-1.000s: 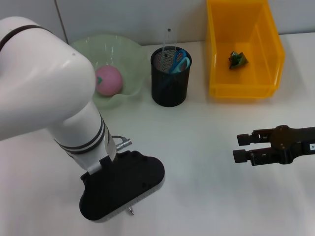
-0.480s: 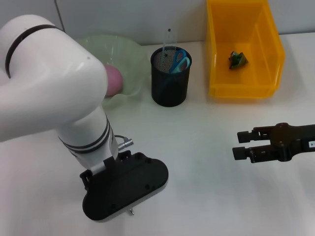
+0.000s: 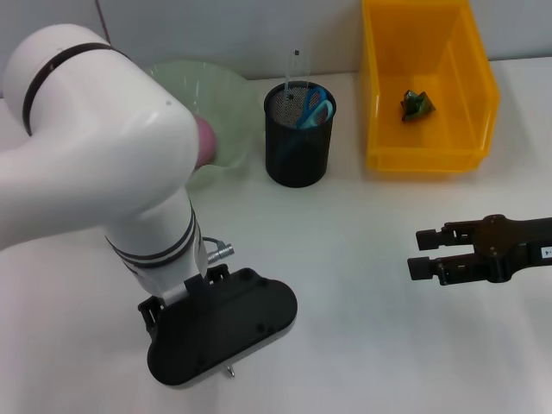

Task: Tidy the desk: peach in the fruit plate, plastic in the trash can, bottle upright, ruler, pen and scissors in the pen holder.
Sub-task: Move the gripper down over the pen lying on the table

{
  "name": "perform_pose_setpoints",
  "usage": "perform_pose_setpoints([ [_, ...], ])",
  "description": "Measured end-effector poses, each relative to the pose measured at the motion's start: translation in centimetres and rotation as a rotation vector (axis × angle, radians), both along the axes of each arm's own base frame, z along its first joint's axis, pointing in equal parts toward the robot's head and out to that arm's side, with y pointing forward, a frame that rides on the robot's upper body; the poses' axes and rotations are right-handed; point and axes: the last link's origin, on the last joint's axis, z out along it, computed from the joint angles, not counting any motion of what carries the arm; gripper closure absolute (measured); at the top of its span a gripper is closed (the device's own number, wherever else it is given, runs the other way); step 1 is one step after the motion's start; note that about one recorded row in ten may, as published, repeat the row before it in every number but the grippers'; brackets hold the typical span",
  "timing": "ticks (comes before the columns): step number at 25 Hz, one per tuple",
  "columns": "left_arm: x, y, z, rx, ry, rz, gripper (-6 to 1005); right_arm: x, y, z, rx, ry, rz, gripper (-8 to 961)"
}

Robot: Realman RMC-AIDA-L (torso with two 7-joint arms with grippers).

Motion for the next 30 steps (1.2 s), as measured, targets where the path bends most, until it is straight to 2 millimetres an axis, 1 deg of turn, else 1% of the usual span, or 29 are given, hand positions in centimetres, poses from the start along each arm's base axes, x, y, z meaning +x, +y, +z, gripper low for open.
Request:
perform_pose_setpoints([
  [11,-0.19,-0.12,-0.21,-0.009,0.017,-0.002,297,0.01,0.0,0.03,0.002,0.002,-0.001,194],
  [13,-0.19,-0.18,-0.25,-0.012,0.017,-0.002,461,0.0,0.01,0.03,0.003,0.002,-0.001,194],
  [18,-0.18,-0.26,-0.32,-0.017,0.019,-0.002,503,-0.11,0.12,0.06,0.002,0.0,0.003,194],
  [29,-0.17,-0.2,-0.41,-0.02,0.013,-0.008,518,-0.24,0.21,0.08,0.002,0.002,0.006,195],
  [30,-0.17,-0.2,-0.41,-0.02,0.013,-0.008,538,-0.24,0.21,0.07,0.002,0.002,0.006,195],
])
